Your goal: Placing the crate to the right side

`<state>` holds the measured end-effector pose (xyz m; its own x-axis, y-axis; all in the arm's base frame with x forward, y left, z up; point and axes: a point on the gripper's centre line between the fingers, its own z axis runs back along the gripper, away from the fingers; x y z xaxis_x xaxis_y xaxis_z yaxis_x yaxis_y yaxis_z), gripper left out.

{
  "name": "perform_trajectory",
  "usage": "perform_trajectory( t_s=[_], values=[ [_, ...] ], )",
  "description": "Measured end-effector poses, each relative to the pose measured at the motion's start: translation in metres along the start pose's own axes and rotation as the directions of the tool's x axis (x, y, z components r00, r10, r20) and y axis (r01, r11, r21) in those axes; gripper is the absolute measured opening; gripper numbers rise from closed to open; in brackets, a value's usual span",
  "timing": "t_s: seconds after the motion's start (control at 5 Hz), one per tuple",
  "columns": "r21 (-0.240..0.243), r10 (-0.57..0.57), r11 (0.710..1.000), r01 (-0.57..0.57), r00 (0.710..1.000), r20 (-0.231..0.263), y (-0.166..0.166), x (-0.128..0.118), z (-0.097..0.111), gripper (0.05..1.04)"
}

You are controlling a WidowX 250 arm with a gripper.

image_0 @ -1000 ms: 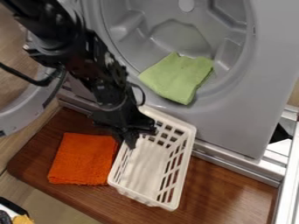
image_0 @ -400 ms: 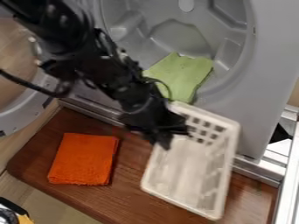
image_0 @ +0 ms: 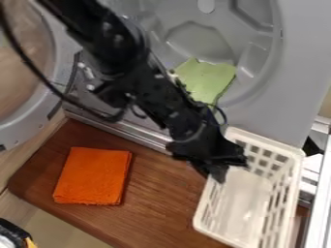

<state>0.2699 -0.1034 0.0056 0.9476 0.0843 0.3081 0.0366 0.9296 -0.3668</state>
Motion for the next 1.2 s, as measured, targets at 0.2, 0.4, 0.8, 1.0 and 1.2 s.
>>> perform_trajectory(
  t_s=[0.2, 0.4, 0.8, 1.0, 1.2],
  values=[
    [-0.005, -0.021, 1.000, 0.021, 0.999, -0.033, -0.006, -0.008, -0.014, 0.090],
    [-0.005, -0.040, 0.999, 0.040, 0.997, -0.069, -0.010, -0.015, -0.027, 0.090],
    [0.012, -0.049, 0.999, 0.050, 0.996, -0.080, -0.015, -0.017, -0.032, 0.310],
    [0.013, -0.057, 0.998, 0.058, 0.995, -0.082, -0.015, -0.016, -0.033, 0.605],
    [0.013, -0.064, 0.998, 0.065, 0.994, -0.087, -0.015, -0.016, -0.031, 0.904]
  ],
)
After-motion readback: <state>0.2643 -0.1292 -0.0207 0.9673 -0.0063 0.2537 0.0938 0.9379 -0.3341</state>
